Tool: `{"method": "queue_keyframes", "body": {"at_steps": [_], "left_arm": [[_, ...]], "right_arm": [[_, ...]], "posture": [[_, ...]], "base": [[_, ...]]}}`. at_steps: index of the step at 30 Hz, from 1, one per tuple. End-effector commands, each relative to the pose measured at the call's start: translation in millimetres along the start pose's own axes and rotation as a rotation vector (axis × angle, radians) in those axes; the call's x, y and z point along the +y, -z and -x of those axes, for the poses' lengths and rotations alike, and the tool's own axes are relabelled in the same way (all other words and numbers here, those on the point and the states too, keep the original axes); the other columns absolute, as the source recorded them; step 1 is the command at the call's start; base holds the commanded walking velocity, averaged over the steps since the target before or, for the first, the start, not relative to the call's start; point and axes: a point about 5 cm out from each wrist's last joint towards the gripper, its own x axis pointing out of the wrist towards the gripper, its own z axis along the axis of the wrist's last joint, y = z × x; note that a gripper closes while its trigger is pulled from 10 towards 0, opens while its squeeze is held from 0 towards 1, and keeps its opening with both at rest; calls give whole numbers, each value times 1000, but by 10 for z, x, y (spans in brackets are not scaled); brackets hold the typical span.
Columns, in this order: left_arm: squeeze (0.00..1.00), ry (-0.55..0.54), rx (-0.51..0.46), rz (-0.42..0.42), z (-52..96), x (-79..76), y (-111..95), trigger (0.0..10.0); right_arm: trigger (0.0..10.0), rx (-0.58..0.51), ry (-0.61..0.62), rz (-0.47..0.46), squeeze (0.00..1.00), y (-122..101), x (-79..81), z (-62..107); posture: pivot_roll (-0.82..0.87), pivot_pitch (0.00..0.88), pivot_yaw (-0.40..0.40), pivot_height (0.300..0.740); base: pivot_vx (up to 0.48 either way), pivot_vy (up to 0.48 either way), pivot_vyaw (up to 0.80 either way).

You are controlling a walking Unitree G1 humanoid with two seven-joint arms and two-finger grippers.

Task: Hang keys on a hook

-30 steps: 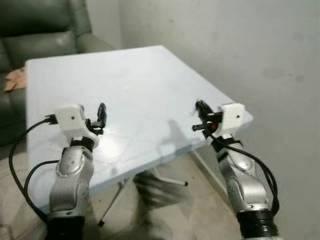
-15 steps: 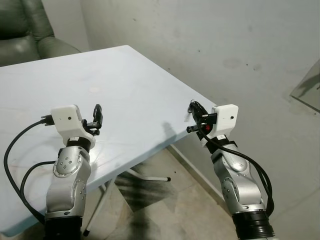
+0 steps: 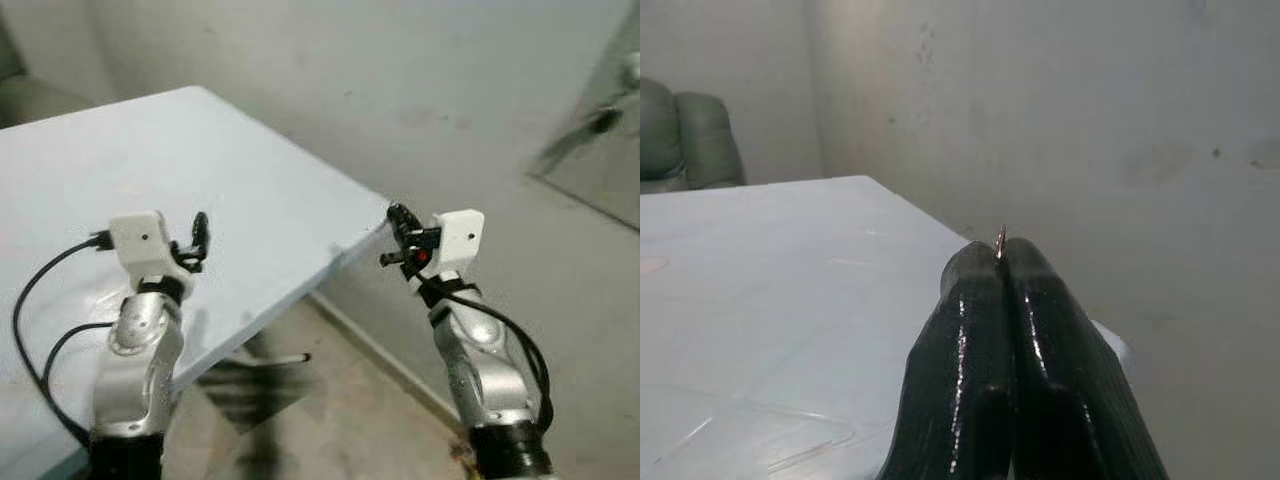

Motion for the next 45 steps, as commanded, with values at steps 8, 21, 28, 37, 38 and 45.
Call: {"method": "queue_keyframes", "body": {"at_steps": [8, 21, 28, 37, 38, 45], "left_arm": [[0, 36, -5, 9, 6, -103, -6, 10000], [0, 14, -15, -19, 4, -101, -15, 10000], [0, 8, -14, -21, 3, -105, -16, 10000], [0, 49, 22, 8, 11, -140, 23, 10000], [0, 50, 20, 11, 12, -141, 20, 10000], [0, 56, 26, 8, 10, -144, 11, 10000]], "right_arm": [[10000, -2, 14, 12, 0, -26, -60, 11], [10000, 4, 12, 20, 0, -25, -67, 10], [10000, 21, 34, 13, 0, -4, -80, 13], [10000, 87, 75, -14, 0, 52, -106, 7], [10000, 68, 49, 7, 0, 34, -85, 16], [10000, 51, 24, -6, 0, -1, -64, 24]], "posture": [[-110, 0, -29, 740], [-109, 0, -32, 740], [-109, 0, -32, 740], [-112, 2, -34, 740], [-112, 2, -34, 740], [-110, 10, -32, 740]], "base": [[33, 0, -763], [0, 0, -763], [0, 0, -763], [0, 0, 0], [0, 0, 0], [0, 0, 0]]}}
